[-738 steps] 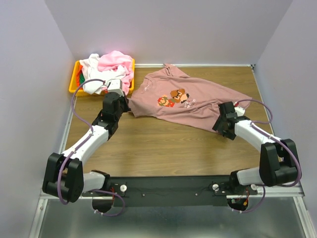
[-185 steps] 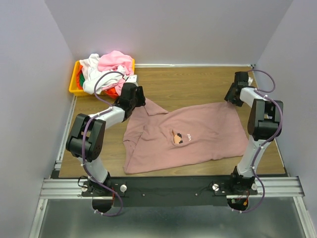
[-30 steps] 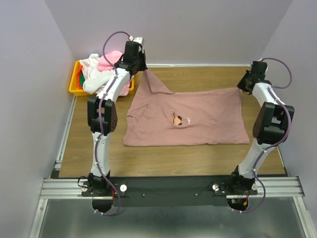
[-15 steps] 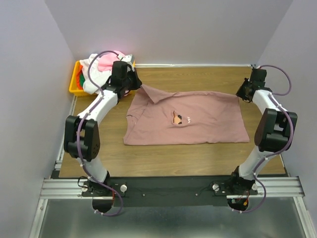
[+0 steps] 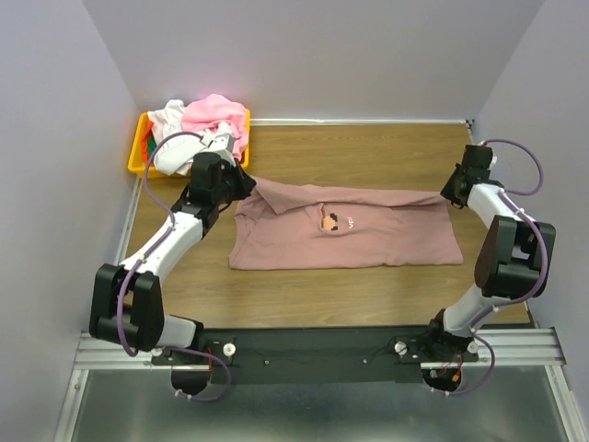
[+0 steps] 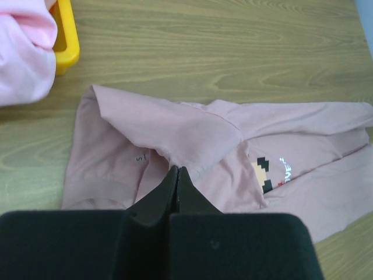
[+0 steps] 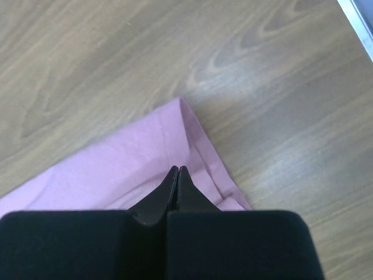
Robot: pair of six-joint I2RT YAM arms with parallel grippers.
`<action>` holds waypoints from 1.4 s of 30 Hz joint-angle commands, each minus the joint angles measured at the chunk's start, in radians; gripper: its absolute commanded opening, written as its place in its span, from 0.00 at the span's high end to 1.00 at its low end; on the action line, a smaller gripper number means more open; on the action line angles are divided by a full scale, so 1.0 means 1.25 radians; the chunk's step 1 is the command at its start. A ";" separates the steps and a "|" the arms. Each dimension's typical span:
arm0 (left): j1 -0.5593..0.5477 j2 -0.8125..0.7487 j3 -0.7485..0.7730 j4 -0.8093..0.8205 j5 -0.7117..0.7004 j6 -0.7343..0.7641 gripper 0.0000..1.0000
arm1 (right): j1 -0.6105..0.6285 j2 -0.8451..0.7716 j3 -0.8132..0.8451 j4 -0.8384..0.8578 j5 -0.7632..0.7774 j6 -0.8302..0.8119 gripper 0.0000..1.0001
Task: Fold and stack the t-shirts
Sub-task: Fold the tshirt
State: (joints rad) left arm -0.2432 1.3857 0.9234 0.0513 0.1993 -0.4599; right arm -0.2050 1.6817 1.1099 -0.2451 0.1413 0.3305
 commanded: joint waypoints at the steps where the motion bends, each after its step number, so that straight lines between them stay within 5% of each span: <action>1: 0.001 -0.071 -0.046 0.047 0.004 -0.026 1.00 | -0.005 -0.043 -0.021 0.012 0.064 -0.004 1.00; 37: 0.001 -0.280 -0.301 0.050 -0.018 -0.078 1.00 | -0.005 -0.159 -0.196 0.028 0.151 0.067 0.99; 39: 0.001 -0.274 -0.313 0.055 -0.026 -0.082 1.00 | -0.005 -0.168 -0.201 0.027 0.158 0.073 0.87; 40: 0.001 -0.272 -0.319 0.056 -0.032 -0.084 1.00 | -0.005 -0.194 -0.212 0.027 0.163 0.077 0.54; 42: 0.001 -0.267 -0.324 0.062 -0.040 -0.087 1.00 | -0.005 -0.231 -0.222 0.029 0.150 0.087 0.34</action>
State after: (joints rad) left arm -0.2432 1.0534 0.5354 0.0959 0.1886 -0.5518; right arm -0.2050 1.4845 0.8600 -0.2260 0.2947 0.4126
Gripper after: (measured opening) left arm 0.006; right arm 0.535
